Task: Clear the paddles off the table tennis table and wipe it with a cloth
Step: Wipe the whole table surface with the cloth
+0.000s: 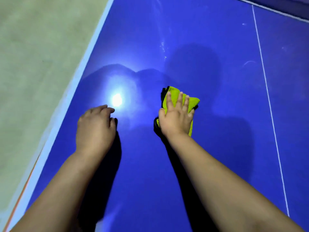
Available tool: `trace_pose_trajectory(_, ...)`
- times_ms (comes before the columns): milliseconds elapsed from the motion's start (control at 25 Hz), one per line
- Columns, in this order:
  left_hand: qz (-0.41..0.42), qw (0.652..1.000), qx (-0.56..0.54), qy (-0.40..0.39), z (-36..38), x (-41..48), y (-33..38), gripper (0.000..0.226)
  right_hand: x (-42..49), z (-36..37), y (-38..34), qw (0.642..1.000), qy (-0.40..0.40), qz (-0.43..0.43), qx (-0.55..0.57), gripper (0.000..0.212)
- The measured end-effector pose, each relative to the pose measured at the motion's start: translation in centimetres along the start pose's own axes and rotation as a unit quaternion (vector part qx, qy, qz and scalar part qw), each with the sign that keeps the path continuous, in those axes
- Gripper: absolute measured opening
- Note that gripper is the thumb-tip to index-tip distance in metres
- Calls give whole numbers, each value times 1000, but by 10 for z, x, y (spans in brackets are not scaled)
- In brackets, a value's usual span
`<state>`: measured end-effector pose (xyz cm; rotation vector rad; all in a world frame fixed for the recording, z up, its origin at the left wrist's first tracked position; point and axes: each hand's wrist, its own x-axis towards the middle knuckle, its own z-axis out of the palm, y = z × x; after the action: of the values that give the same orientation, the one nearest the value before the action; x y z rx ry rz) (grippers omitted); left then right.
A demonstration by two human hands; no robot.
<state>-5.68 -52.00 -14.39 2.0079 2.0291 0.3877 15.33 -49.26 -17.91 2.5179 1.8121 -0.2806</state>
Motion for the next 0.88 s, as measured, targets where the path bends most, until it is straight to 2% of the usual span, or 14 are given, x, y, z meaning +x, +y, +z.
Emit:
trace_pose_trajectory(240, -53, 998, 14, 37, -40, 7, -112, 28, -20, 18, -170, 992, -23, -126, -6, 64)
trace_pose_trajectory(440, -84, 996, 17, 33, -46, 6, -153, 30, -19, 26, -251, 977, -48, -207, -15, 63)
trace_pose_trajectory(600, -72, 996, 25, 36, -46, 13, -142, 28, 24, 19, -255, 963, -56, -265, -16, 59)
trace_pose_trajectory(720, -52, 997, 35, 41, -44, 18, -116, 27, 43, 15, -230, 972, -45, -232, 6, 61)
trace_pose_trajectory(880, -21, 998, 44, 30, -27, 15, -59, 28, 54, 8, -145, 983, -22, -177, 33, 61)
